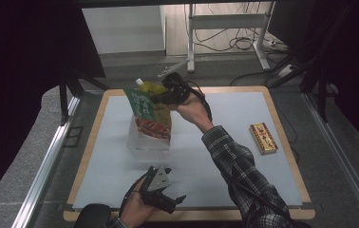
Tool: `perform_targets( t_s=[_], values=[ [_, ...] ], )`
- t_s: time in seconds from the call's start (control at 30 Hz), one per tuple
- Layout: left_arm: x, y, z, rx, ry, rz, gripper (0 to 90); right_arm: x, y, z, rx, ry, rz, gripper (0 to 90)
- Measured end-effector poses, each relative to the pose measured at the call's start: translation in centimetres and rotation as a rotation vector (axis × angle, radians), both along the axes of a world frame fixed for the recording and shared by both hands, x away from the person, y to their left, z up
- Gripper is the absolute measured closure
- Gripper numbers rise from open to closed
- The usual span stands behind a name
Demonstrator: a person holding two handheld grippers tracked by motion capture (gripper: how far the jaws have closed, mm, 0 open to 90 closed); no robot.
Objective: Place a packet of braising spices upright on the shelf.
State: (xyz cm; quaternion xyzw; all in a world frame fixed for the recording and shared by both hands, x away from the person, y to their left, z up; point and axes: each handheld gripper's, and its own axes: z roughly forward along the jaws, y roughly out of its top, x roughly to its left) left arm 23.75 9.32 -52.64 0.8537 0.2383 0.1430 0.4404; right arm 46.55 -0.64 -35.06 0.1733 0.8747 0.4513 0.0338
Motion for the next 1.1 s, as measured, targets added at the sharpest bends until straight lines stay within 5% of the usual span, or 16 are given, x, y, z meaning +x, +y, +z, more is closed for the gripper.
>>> perform_targets(
  t_s=[0.23, 0.63, 1.1],
  values=[
    [0.0, -0.1, -0.1, 0.008, -0.001, 0.0, 0.7, 0.2, -0.4, 0.0, -0.002, 0.0, -0.019, 86.5],
    [0.0, -0.2, -0.1, 0.013, 0.001, -0.001, 0.7, 0.1, -1.3, 0.3, -0.014, -0.062, -0.06, 52.9],
    [0.0, -0.2, -0.1, 0.02, 0.001, -0.001, 0.8, -0.7, -3.2, -0.5, -0.046, -0.076, -0.115, 33.7]
  ],
)
